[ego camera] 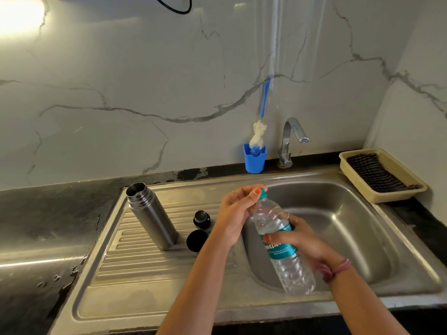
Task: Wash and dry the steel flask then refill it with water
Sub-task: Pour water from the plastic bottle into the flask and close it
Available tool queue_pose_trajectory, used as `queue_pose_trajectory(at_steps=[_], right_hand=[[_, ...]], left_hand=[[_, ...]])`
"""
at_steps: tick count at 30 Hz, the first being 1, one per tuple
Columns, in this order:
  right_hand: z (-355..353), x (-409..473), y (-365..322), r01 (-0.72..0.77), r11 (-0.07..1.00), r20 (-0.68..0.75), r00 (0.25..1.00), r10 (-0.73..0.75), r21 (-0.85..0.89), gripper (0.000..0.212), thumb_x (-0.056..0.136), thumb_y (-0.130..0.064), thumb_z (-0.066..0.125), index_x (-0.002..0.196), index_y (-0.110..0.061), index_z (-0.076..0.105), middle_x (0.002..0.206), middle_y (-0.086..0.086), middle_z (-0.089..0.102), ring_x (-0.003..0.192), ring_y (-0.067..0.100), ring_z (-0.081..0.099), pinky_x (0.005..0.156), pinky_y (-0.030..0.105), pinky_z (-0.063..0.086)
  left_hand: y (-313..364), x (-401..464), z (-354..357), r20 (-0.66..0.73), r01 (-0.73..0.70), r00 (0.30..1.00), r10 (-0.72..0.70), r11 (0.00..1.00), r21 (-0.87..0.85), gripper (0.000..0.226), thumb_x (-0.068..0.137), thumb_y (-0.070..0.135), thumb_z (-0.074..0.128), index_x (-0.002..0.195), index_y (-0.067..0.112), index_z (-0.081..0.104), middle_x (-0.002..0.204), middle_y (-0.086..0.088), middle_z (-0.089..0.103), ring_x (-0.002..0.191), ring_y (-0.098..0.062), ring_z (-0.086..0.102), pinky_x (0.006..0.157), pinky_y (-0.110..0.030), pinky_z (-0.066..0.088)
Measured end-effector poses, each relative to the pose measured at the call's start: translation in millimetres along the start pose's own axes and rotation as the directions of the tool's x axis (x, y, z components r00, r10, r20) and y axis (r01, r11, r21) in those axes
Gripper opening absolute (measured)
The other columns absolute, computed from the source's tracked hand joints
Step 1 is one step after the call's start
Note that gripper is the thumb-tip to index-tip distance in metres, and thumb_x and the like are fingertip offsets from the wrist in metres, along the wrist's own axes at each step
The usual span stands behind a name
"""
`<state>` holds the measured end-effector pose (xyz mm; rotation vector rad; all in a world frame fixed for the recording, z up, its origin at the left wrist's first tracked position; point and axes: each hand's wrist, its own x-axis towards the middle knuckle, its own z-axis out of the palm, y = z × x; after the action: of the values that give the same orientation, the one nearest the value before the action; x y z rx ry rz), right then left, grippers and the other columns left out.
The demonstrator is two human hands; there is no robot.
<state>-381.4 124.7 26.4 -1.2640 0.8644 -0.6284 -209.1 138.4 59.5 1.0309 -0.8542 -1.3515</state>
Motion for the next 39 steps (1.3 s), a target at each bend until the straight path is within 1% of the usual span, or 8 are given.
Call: queue_pose_trajectory(at_steps=[6,15,18,22,27,32,35,39], right_hand=[[-7,7,5,-0.023,1.0,0.082,0.996,0.021,0.014,0.073,0.049,-0.032,0.084,0.113,-0.007,0.061,0.1,0.016,0.071,0.091,0.034,0.069,0.076,0.038,0.055],[-5,16,6,-0.008,0.995,0.018,1.0,0.006,0.098,0.073,0.05,-0.03,0.084,0.114,-0.004,0.062,0.1,0.018,0.071,0.088,0.032,0.069,0.072,0.036,0.055],[-3,20,4,0.016,0.996,-0.01,1.0,-0.015,0.092,0.07,0.054,-0.029,0.088,0.116,-0.013,0.061,0.101,0.01,0.072,0.09,0.027,0.071,0.07,0.03,0.056],[-7,34,9,0.045,0.991,-0.031,0.999,-0.042,0.125,0.061,0.068,-0.015,0.08,0.124,-0.019,0.055,0.115,0.009,0.068,0.104,0.025,0.067,0.085,0.037,0.055],[-15,73,8,0.084,0.985,-0.128,0.986,-0.104,-0.154,0.06,0.064,-0.018,0.087,0.117,-0.019,0.06,0.111,-0.001,0.07,0.102,0.015,0.067,0.088,0.03,0.055],[-9,128,-7,0.158,0.87,-0.102,0.968,-0.231,-0.467,0.068,0.067,-0.027,0.086,0.127,-0.026,0.055,0.12,-0.013,0.061,0.111,0.003,0.056,0.091,0.023,0.051],[0,154,-14,0.18,0.836,-0.067,0.966,-0.249,-0.519,0.071,0.068,-0.032,0.085,0.13,-0.022,0.052,0.122,-0.011,0.056,0.109,0.004,0.052,0.082,0.014,0.047],[16,189,-19,0.167,0.833,-0.138,0.951,-0.278,-0.528,0.071,0.071,-0.031,0.084,0.132,-0.016,0.05,0.114,-0.009,0.052,0.103,0.006,0.049,0.066,0.003,0.037]], left_hand=[[3,3,-3,0.1,-0.023,0.995,0.025,1.0,-0.016,0.016,0.079,0.019,0.066,0.087,0.022,0.08,0.102,-0.003,0.076,0.094,-0.014,0.069,0.079,-0.027,0.058],[15,15,5,0.008,-0.013,1.0,0.011,0.973,0.23,0.028,0.078,0.034,0.072,0.1,0.019,0.074,0.094,0.001,0.076,0.091,-0.014,0.071,0.095,-0.038,0.055],[14,23,2,-0.019,-0.039,0.999,0.047,0.954,0.297,0.012,0.089,0.023,0.068,0.1,0.021,0.074,0.094,0.003,0.076,0.088,-0.008,0.07,0.088,-0.03,0.058],[22,35,-4,-0.055,-0.135,0.983,0.176,0.888,0.44,0.023,0.094,0.022,0.065,0.115,0.016,0.07,0.098,0.009,0.072,0.087,0.005,0.068,0.074,-0.013,0.054],[32,47,-16,-0.082,-0.151,0.972,0.222,0.847,0.509,0.037,0.093,0.023,0.066,0.129,0.017,0.064,0.11,0.014,0.069,0.1,0.006,0.065,0.086,-0.013,0.053],[8,31,-39,-0.233,-0.127,0.921,0.313,0.805,0.579,0.051,0.095,0.029,0.063,0.143,0.024,0.046,0.127,0.018,0.052,0.112,0.005,0.052,0.074,-0.001,0.045],[-14,16,-59,-0.397,-0.057,0.865,0.308,0.846,0.53,0.051,0.093,0.026,0.066,0.14,0.025,0.047,0.136,0.014,0.05,0.118,-0.004,0.054,0.075,-0.006,0.048],[-35,0,-71,-0.46,-0.018,0.848,0.263,0.882,0.471,0.032,0.094,0.019,0.066,0.12,0.033,0.056,0.122,0.015,0.061,0.103,0.004,0.062,0.084,-0.019,0.054]])
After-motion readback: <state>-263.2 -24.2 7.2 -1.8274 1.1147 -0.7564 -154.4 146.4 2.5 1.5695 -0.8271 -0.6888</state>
